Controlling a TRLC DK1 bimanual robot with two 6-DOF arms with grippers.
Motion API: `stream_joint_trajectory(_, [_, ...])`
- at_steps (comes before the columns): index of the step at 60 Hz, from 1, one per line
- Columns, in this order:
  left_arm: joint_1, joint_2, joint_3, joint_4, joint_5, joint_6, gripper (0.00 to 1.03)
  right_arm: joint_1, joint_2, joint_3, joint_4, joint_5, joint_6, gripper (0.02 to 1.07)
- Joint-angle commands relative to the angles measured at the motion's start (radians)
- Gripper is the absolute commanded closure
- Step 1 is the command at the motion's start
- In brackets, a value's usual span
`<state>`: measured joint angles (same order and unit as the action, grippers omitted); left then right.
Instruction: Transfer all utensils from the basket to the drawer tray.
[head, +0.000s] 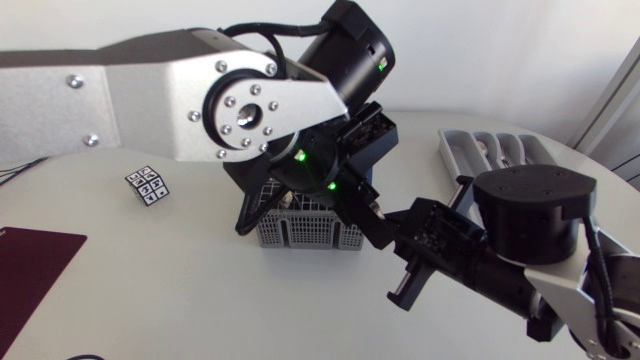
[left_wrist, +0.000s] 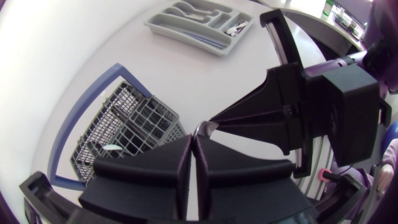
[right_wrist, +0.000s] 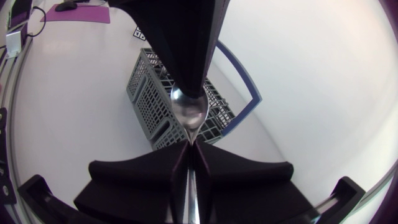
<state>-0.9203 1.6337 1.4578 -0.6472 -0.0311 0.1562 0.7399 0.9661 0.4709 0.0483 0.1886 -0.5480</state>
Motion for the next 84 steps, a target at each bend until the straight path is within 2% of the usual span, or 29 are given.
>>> stream_joint_trajectory(1, [-0.006, 0.006, 0.032, -0.008, 0.022, -0.023, 1.00, 0.007, 0.014, -0.029, -0.004, 0.009, -0.012, 1.01])
stream_joint_trajectory(7, [-0.006, 0.003, 0.030, -0.006, 0.023, -0.027, 0.99, 0.007, 0.011, -0.028, -0.013, 0.008, -0.012, 1.01])
stream_joint_trajectory(18, [0.009, -0.006, 0.044, -0.002, 0.022, -0.058, 0.81, 0.006, 0.006, -0.029, -0.038, -0.001, -0.010, 1.01])
stream_joint_trajectory(22, [0.023, -0.018, 0.052, 0.003, 0.023, -0.061, 0.64, 0.004, -0.003, -0.029, -0.056, -0.015, -0.009, 1.01])
stream_joint_trajectory(29, [0.044, -0.041, 0.053, 0.031, 0.023, -0.069, 0.43, -0.017, -0.021, -0.032, -0.082, -0.052, -0.009, 1.01])
stream_joint_trajectory(31, [0.054, -0.048, 0.053, 0.044, 0.023, -0.069, 0.30, -0.034, -0.027, -0.034, -0.090, -0.071, -0.010, 1.01])
stream_joint_trajectory(33, [0.061, -0.052, 0.053, 0.052, 0.023, -0.069, 0.24, -0.056, -0.036, -0.031, -0.102, -0.097, -0.010, 1.01])
stream_joint_trajectory(40, [0.092, -0.071, 0.044, 0.087, 0.022, -0.064, 0.11, -0.169, -0.060, -0.023, -0.149, -0.218, -0.040, 1.01])
stream_joint_trajectory(50, [0.129, -0.084, 0.022, 0.096, 0.020, -0.044, 0.11, -0.435, -0.061, 0.005, -0.237, -0.457, -0.178, 1.01])
stream_joint_trajectory(60, [0.156, -0.106, -0.005, 0.101, 0.020, -0.024, 0.11, -0.671, 0.017, 0.041, -0.303, -0.626, -0.368, 1.01])
stream_joint_trajectory(71, [0.179, -0.113, -0.040, 0.113, 0.020, -0.014, 0.11, -0.863, 0.149, 0.094, -0.346, -0.729, -0.563, 1.01])
stream_joint_trajectory(84, [0.225, -0.146, -0.089, 0.119, 0.020, 0.006, 0.11, -1.093, 0.358, 0.227, -0.429, -0.773, -0.856, 1.01])
